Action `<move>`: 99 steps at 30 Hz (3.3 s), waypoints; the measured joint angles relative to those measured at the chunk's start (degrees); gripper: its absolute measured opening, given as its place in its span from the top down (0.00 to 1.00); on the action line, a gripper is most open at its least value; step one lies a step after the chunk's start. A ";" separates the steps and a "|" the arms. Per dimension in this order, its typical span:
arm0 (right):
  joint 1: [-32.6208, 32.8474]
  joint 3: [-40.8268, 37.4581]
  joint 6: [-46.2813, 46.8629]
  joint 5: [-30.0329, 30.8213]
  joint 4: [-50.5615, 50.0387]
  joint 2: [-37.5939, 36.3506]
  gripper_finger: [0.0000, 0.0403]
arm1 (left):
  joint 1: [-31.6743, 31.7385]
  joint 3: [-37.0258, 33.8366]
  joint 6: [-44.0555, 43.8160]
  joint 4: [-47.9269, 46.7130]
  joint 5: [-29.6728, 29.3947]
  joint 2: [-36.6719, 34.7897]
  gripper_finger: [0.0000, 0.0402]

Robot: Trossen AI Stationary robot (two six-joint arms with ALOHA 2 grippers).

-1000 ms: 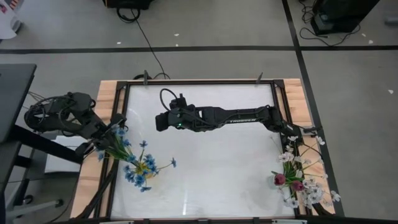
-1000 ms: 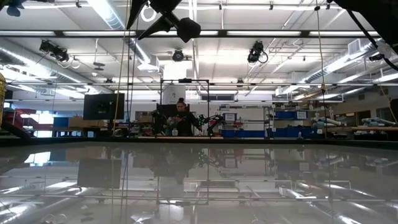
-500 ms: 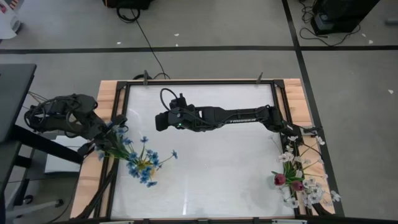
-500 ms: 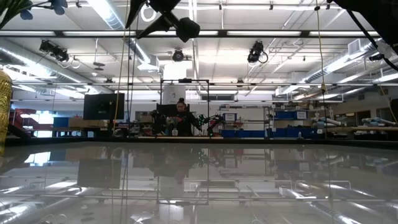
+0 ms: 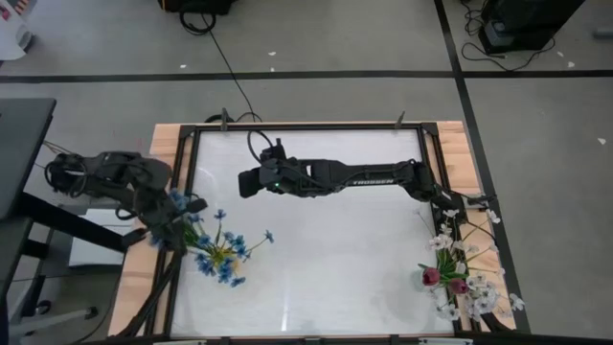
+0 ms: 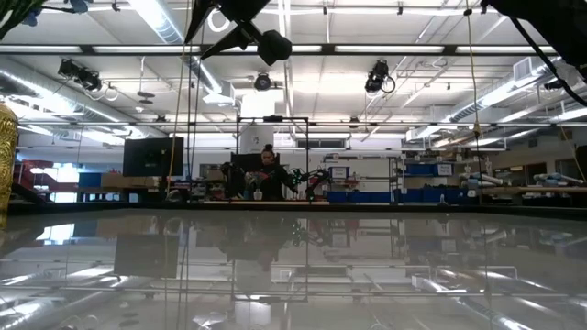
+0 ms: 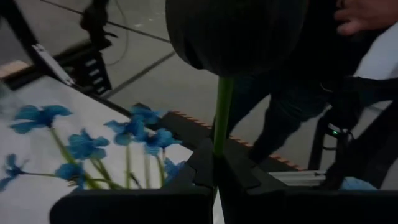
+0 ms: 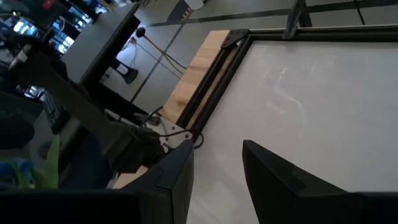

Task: Sort flowers into vase by color
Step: Put the black tulip into the yellow vase, then return to Home Position

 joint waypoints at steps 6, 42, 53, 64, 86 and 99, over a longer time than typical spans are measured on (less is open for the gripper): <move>-0.04 -0.01 -0.91 -1.80 -0.07 0.00 0.64 | -2.58 0.00 -0.18 -0.25 -3.68 2.06 0.94; -0.24 0.00 -4.39 -5.03 -0.22 0.00 0.63 | -7.55 10.93 -9.06 -8.38 -13.86 6.48 0.89; -0.22 0.01 -4.39 -6.04 -0.20 0.00 0.63 | -14.41 10.86 -4.14 -10.84 -21.58 13.99 0.99; 0.57 -0.01 -4.86 -6.15 -1.59 0.00 0.63 | -15.43 10.86 -7.09 -11.09 -26.76 15.69 0.95; 0.90 0.02 -7.65 -12.91 7.68 0.00 0.52 | -15.43 28.58 -24.50 -25.97 -27.24 15.77 0.29; 0.90 -0.07 -14.34 -13.99 10.61 -1.75 0.52 | -15.43 37.57 -26.31 -25.74 -38.99 16.17 0.35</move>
